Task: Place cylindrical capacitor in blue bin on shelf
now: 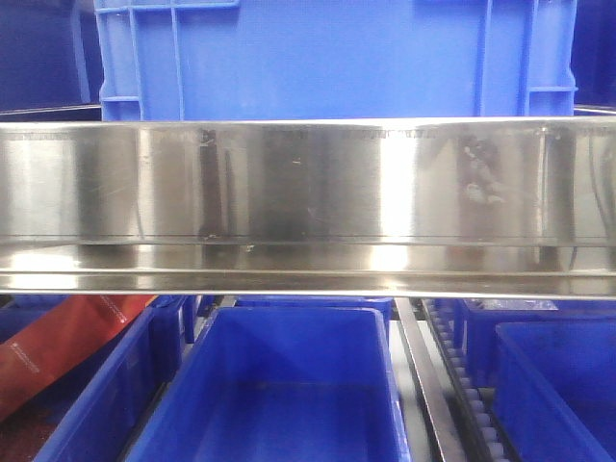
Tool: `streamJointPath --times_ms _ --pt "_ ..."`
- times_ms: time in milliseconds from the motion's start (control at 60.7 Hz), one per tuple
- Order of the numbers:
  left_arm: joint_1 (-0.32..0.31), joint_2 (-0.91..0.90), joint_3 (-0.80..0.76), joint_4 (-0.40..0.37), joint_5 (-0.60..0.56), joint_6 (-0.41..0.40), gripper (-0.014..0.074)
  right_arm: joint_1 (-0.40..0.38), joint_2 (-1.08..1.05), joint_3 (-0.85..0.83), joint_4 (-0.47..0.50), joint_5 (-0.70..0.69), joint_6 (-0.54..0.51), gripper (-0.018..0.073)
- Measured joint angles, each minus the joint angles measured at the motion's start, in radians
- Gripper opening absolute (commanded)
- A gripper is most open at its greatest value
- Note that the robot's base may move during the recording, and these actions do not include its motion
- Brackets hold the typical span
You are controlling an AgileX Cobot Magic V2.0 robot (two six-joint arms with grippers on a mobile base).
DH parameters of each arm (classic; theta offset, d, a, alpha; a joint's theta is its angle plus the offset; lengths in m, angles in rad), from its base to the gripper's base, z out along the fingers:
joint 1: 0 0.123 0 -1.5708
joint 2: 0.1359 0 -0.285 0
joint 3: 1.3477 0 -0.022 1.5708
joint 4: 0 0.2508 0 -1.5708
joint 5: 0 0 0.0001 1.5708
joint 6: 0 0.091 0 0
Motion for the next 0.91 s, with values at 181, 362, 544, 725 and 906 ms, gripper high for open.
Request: streamJointPath --times_ms 181,362,544,725,906 --pt "0.0 -0.125 0.139 0.0 -0.01 -0.067 -0.0111 0.061 0.135 -0.122 0.0 -0.027 -0.029 -0.0099" --pt "0.0 -0.15 0.165 0.0 -0.01 -0.086 -0.0111 0.193 0.381 -0.406 -0.002 -0.036 -0.047 -0.0099" --pt "0.0 -0.152 0.165 0.0 -0.008 -0.086 -0.0111 0.31 0.676 -0.724 -0.002 0.057 -0.049 -0.0099" --pt "0.0 -0.152 0.165 0.0 -0.008 -0.086 -0.0111 0.346 0.952 -0.969 0.009 0.189 -0.051 -0.0099" --pt "0.0 -0.152 0.165 0.0 -0.008 -0.086 -0.0111 0.346 1.135 -1.033 0.018 0.225 -0.051 -0.0099"
